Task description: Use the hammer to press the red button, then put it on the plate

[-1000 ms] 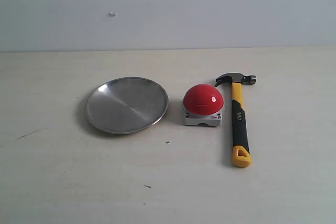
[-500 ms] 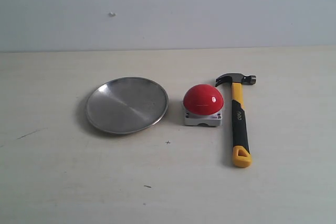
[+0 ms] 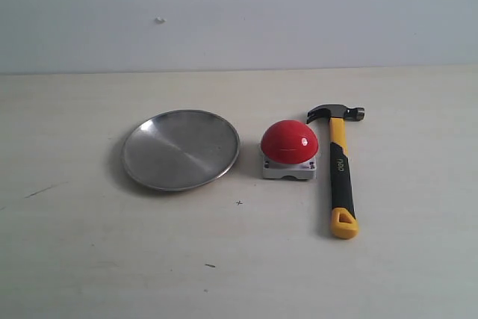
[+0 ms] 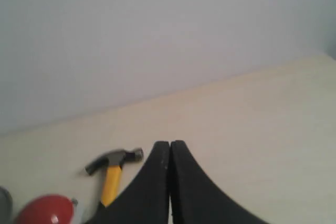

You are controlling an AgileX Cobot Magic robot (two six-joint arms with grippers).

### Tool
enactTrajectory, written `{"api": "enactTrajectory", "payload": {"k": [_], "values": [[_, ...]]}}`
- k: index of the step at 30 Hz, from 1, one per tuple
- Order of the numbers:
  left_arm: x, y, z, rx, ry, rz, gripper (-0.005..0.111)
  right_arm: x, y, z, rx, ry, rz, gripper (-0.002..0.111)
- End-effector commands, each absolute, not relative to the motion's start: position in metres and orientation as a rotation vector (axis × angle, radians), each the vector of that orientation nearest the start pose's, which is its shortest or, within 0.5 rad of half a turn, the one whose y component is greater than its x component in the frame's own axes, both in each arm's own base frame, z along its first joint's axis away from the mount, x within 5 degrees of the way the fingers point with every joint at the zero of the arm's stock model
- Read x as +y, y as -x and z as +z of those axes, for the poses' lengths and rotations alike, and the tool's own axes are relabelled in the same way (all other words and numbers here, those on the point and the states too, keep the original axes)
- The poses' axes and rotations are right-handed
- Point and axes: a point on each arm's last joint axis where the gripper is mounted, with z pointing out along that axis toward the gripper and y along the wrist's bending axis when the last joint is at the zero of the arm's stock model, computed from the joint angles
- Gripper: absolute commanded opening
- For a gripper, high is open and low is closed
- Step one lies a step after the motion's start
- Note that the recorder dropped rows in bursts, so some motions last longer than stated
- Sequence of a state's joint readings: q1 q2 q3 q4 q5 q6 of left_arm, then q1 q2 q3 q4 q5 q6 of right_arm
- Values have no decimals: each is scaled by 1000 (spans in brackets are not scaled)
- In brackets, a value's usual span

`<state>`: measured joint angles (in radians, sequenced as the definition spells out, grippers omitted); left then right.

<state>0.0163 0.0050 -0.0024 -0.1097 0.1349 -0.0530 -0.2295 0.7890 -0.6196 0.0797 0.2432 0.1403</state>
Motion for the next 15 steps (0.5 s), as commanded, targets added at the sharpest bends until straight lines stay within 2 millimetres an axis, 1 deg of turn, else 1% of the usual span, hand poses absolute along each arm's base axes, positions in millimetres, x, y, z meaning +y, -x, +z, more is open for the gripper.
{"api": "enactTrajectory", "payload": {"k": [1, 3, 4, 5, 6, 7, 8, 9, 10, 12, 15], "values": [[0, -56, 201, 1614, 133, -127, 0, -54, -245, 322, 2312, -325, -30, 0], [0, -56, 201, 1614, 133, -127, 0, -57, -267, 326, 2350, -342, 3, 0], [0, -56, 201, 1614, 133, -127, 0, -58, -272, 329, 2356, -349, 19, 0], [0, -56, 201, 1614, 133, -127, 0, -58, -279, 327, 2389, -341, 43, 0], [0, -56, 201, 1614, 133, -127, 0, -56, -288, 330, 2426, -303, 85, 0], [0, -56, 201, 1614, 133, -127, 0, -55, -300, 327, 2520, -278, 151, 0], [0, -56, 201, 1614, 133, -127, 0, -56, -315, 320, 2614, -281, 201, 3], [0, -56, 201, 1614, 133, -127, 0, -55, -327, 315, 2677, -282, 242, 6], [0, -56, 201, 1614, 133, -127, 0, -51, -337, 308, 2716, -251, 245, 8], [0, -56, 201, 1614, 133, -127, 0, -45, -349, 297, 2733, -231, 228, 9], [0, -56, 201, 1614, 133, -127, 0, -30, -369, 283, 2679, -192, 218, 9]]}}
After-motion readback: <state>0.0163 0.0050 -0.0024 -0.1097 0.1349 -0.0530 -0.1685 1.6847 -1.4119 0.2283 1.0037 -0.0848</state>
